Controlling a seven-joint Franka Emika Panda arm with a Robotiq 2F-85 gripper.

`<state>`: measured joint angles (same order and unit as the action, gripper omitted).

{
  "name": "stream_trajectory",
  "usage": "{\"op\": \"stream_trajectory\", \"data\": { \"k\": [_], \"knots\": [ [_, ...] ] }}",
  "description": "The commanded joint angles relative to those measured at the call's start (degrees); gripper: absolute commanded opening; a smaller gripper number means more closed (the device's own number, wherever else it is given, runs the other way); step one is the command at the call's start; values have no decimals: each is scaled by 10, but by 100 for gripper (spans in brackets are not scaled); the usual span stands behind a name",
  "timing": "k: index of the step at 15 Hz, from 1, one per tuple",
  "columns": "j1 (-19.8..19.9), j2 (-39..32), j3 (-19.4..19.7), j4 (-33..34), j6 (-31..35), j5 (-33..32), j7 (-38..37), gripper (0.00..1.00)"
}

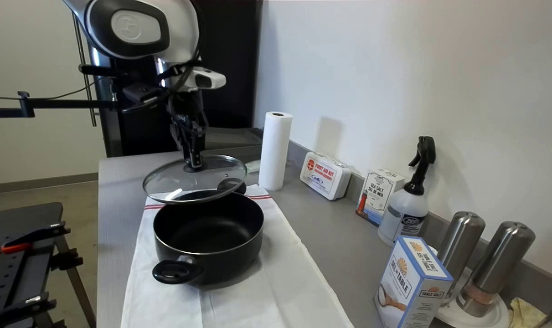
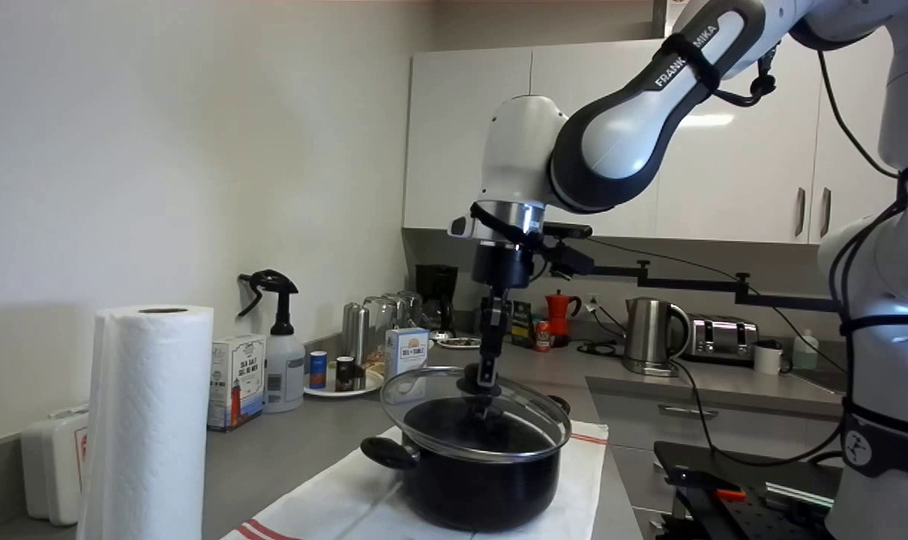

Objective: Put the lid on the pot

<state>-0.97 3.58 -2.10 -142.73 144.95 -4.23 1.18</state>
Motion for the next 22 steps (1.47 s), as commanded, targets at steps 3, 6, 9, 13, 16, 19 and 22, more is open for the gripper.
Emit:
{"op": "stream_trajectory", "data": {
  "k": [3,6,9,13,16,19,22],
  "knots": [
    [24,-11,23,26,-31,-32,-47,25],
    [32,-23,31,37,-39,-31,-58,25],
    [37,-37,40,49,-42,-28,-66,25],
    [42,-59,50,66,-41,-26,-75,25],
    [42,-74,55,74,-38,-25,-79,25],
    [41,-87,57,82,-37,-21,-81,25],
    [41,-100,57,88,-35,-16,-78,25]
  ]
}}
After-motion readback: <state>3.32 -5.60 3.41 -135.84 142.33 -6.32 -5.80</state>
